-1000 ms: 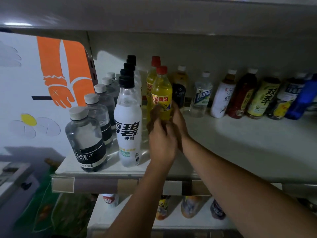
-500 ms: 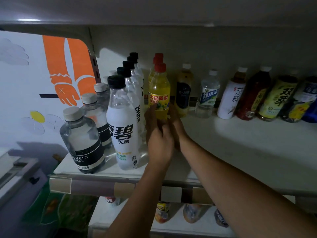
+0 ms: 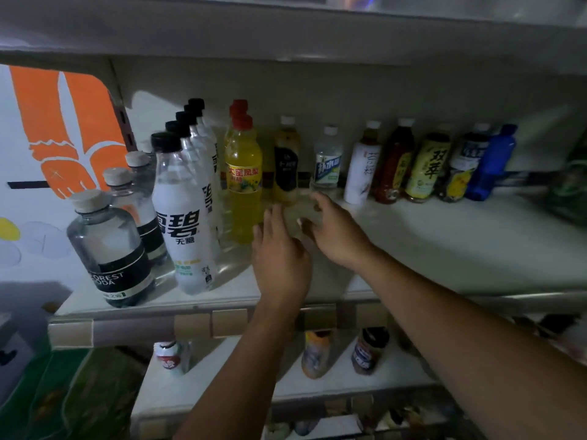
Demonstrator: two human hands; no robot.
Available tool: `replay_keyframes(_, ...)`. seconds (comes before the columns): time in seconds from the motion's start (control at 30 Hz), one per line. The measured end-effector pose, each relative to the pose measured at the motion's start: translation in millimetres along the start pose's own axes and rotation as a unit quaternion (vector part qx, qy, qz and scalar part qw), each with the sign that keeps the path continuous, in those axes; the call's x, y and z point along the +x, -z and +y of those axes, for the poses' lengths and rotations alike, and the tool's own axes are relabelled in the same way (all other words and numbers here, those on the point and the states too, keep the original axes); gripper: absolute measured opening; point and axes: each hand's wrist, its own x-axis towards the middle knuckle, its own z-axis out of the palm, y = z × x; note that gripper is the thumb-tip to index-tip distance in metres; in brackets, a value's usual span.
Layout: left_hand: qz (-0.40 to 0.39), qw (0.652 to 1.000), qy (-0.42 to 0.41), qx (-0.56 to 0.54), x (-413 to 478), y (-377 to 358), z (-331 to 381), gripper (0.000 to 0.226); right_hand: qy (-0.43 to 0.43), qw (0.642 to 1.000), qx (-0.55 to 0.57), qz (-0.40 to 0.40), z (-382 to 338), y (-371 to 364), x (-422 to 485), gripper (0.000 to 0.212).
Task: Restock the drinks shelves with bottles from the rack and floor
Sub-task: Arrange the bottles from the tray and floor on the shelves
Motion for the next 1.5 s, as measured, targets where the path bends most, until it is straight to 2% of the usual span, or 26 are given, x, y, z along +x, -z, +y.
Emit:
replay_keyframes(0.07, -0.057, 0.996, -0.024, 0.066, -13, -3, 17, 0.06, -0.018, 0.997, -0.061, 0.032, 18, 21, -25, 0.06)
replay_keyframes(0.17, -0.125, 0.985, -0.045, 0.108, -35, -15, 51, 0.057, -0.058, 0.982, -0.167, 0.064, 42, 61, -73, 0.059)
replay_keyframes(0.37, -0.222, 0.955, -0.165, 0.103, -104, -48, 135, 0.058, -0.168, 0.941, -0.27, 0.115, 87, 138, -207, 0.056)
replay_keyframes(0.47, -0.258, 0.936, -0.226, 0.082, -160, -60, 182, 0.057, -0.233, 0.917, -0.291, 0.142, 110, 167, -293, 0.056)
replay_keyframes(0.6, -0.324, 0.9, -0.29, 0.03, -240, -78, 240, 0.055, -0.337, 0.876, -0.301, 0.169, 130, 192, -410, 0.07)
replay_keyframes(0.7, -0.346, 0.869, -0.354, 0.005, -305, -86, 274, 0.052, -0.432, 0.84, -0.289, 0.156, 137, 197, -494, 0.078)
replay_keyframes(0.77, -0.379, 0.835, -0.398, -0.026, -349, -89, 291, 0.049, -0.481, 0.816, -0.286, 0.145, 140, 195, -544, 0.075)
replay_keyframes(0.87, -0.424, 0.784, -0.451, -0.052, -403, -97, 308, 0.048, -0.549, 0.775, -0.28, 0.142, 146, 194, -604, 0.071)
replay_keyframes(0.97, -0.443, 0.747, -0.495, -0.036, -436, -107, 316, 0.047, -0.61, 0.727, -0.27, 0.165, 160, 191, -645, 0.064)
replay_keyframes(1.07, -0.472, 0.709, -0.522, -0.033, -455, -118, 318, 0.045, -0.68, 0.658, -0.236, 0.221, 182, 190, -673, 0.056)
replay_keyframes(1.17, -0.508, 0.679, -0.528, -0.05, -465, -130, 317, 0.046, -0.751, 0.578, -0.182, 0.26, 208, 186, -699, 0.065)
replay_keyframes(1.23, -0.522, 0.667, -0.528, -0.059, -467, -141, 313, 0.044, -0.782, 0.528, -0.154, 0.294, 225, 184, -710, 0.071)
replay_keyframes(1.33, -0.548, 0.663, -0.505, -0.067, -467, -163, 305, 0.041, -0.818, 0.476, -0.134, 0.295, 251, 192, -717, 0.088)
replay_keyframes(1.43, -0.566, 0.661, -0.485, -0.084, -470, -179, 298, 0.037, -0.847, 0.447, -0.115, 0.264, 269, 208, -725, 0.102)
replay_keyframes(1.5, -0.582, 0.656, -0.472, -0.094, -474, -187, 298, 0.037, -0.854, 0.443, -0.13, 0.239, 277, 212, -728, 0.1)
